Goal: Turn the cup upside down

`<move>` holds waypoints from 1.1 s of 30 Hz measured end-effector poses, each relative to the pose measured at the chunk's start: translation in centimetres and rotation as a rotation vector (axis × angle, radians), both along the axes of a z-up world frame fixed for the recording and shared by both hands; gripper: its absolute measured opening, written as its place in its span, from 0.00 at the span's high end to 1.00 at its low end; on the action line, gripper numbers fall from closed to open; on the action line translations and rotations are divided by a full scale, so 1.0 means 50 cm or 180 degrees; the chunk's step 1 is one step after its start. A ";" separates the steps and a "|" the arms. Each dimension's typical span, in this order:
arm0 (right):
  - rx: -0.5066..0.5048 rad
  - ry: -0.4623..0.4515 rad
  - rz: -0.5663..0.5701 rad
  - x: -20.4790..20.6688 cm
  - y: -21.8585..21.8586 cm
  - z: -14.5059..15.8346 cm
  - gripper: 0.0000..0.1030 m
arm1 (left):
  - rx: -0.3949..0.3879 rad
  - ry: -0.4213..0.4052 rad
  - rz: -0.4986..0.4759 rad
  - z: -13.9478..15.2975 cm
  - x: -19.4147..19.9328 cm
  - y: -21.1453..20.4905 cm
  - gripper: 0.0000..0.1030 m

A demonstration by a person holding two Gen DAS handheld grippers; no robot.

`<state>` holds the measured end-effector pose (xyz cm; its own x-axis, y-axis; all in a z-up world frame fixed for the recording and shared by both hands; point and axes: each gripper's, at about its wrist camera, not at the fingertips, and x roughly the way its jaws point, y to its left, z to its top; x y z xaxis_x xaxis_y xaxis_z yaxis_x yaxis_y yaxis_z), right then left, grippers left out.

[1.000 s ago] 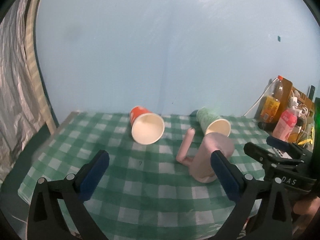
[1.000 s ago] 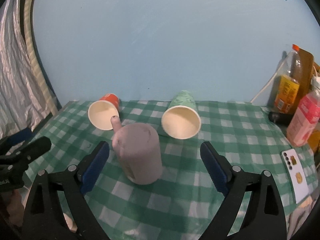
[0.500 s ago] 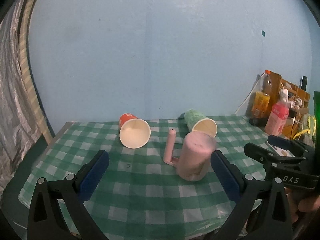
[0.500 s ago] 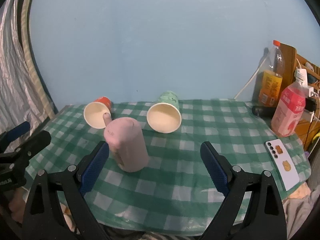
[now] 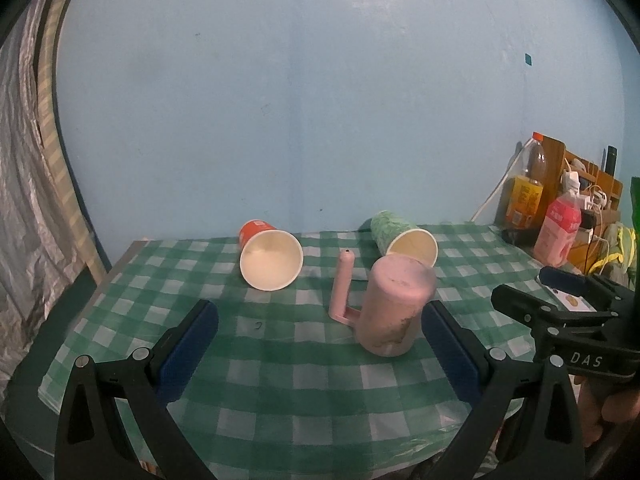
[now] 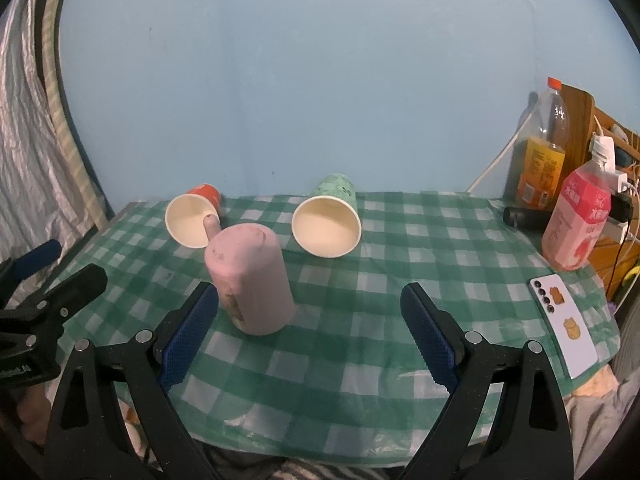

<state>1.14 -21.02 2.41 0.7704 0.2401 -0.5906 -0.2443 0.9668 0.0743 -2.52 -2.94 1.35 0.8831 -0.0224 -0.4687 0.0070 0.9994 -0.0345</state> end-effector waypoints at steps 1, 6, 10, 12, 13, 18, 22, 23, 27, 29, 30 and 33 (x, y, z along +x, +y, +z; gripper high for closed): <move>0.0007 0.0008 0.0004 0.001 -0.001 -0.001 0.11 | -0.0006 0.0002 0.0003 0.000 0.000 0.000 0.01; 0.0012 0.0012 0.0004 0.001 -0.003 -0.001 0.11 | -0.0010 0.0009 0.0010 -0.001 0.001 0.003 0.01; 0.0007 0.0012 0.0002 0.000 -0.002 0.000 0.11 | -0.0016 0.0007 0.0002 0.000 0.001 0.004 0.01; -0.0001 0.0016 0.0007 0.000 -0.003 0.000 0.11 | -0.0011 0.0011 0.0003 0.000 0.001 0.004 0.01; 0.0004 0.0012 0.0005 0.000 -0.002 0.000 0.11 | -0.0003 0.0015 0.0003 0.000 0.002 0.004 0.01; 0.0000 0.0021 0.0006 0.000 -0.001 0.000 0.11 | -0.0013 0.0018 -0.0002 0.001 0.001 0.004 0.01; -0.0017 0.0026 0.0018 0.000 0.002 -0.001 0.11 | -0.0008 0.0019 -0.0015 -0.001 0.003 0.003 0.01; -0.0015 0.0028 0.0018 0.000 0.002 -0.001 0.11 | -0.0008 0.0019 -0.0012 0.000 0.003 0.003 0.01; -0.0021 0.0034 0.0018 -0.001 0.003 -0.001 0.11 | -0.0017 0.0019 -0.0012 0.000 0.002 0.003 0.01; -0.0016 0.0037 0.0021 -0.001 0.003 -0.002 0.11 | -0.0044 0.0047 0.0001 -0.001 0.005 0.004 0.00; -0.0021 0.0040 0.0020 -0.001 0.004 -0.002 0.11 | -0.0070 0.0117 0.0014 -0.004 0.010 0.006 0.01; -0.0034 0.0042 0.0020 0.000 0.005 -0.004 0.11 | -0.0078 0.0240 0.0097 -0.014 0.024 0.010 0.01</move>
